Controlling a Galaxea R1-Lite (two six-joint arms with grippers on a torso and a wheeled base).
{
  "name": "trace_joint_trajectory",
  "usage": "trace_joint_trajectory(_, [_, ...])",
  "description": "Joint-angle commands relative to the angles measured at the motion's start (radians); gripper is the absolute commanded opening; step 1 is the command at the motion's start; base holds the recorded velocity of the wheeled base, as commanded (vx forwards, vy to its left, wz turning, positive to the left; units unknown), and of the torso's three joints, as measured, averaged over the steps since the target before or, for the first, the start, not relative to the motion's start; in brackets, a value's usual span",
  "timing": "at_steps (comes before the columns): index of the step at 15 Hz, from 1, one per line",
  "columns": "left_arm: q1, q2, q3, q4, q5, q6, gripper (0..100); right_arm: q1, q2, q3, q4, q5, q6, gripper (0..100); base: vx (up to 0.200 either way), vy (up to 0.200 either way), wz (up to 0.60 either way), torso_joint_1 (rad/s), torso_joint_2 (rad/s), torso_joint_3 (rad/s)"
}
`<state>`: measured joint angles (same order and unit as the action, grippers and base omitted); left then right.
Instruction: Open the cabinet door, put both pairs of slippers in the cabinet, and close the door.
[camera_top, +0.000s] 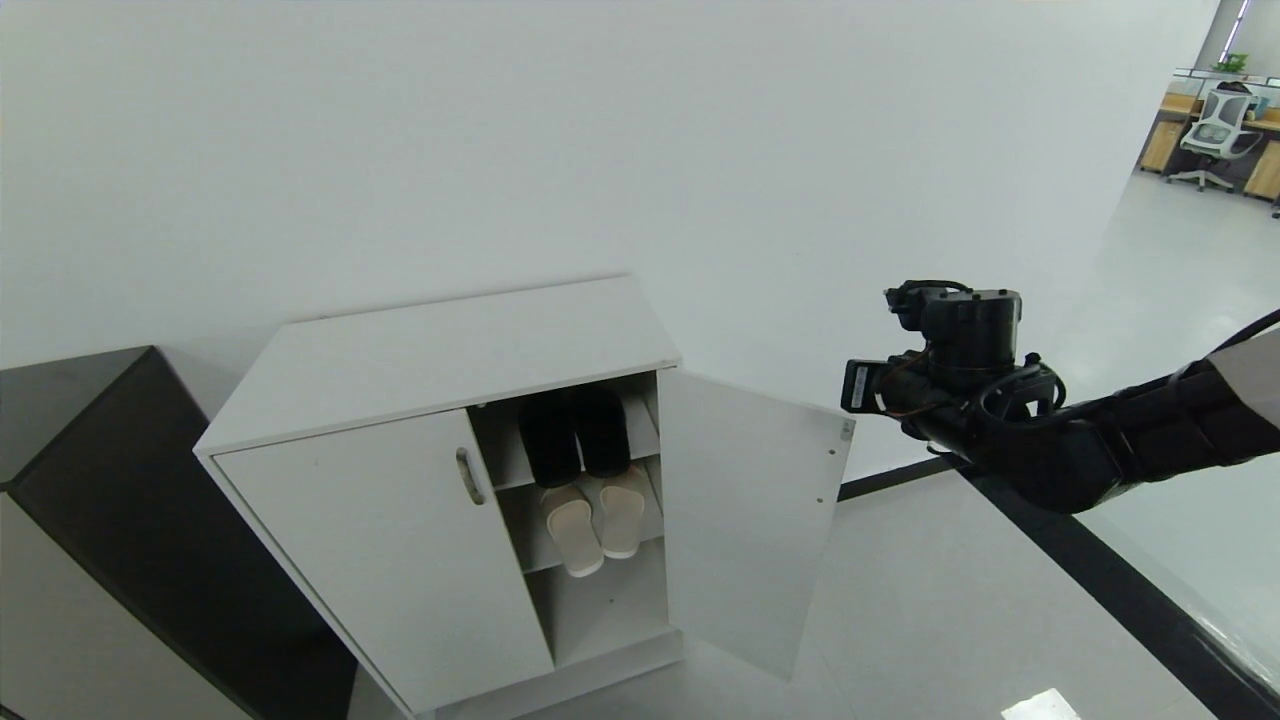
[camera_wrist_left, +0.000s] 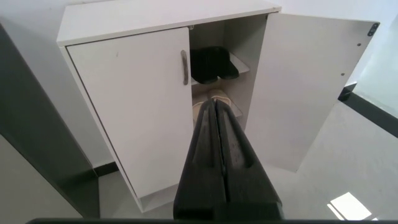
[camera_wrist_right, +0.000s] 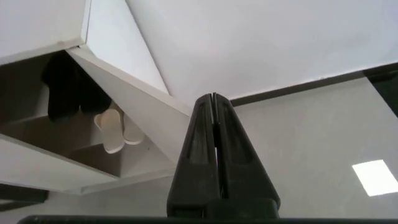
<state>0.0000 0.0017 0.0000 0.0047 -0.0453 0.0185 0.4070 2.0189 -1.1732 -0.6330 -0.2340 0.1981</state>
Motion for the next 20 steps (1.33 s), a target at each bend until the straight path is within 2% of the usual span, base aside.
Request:
trace_joint_trajectory(1, [0.0,0.0,0.0,0.0,-0.001,0.0,0,-0.007,0.058,-0.008,-0.037,-0.001,-0.002,0,0.0,0.0,0.0,0.0,0.0,0.0])
trace_joint_trajectory(20, [0.0,0.0,0.0,0.0,-0.001,0.0,0,-0.022,0.215,-0.065,-0.085,-0.011,-0.005,0,0.0,0.0,0.0,0.0,0.0,0.0])
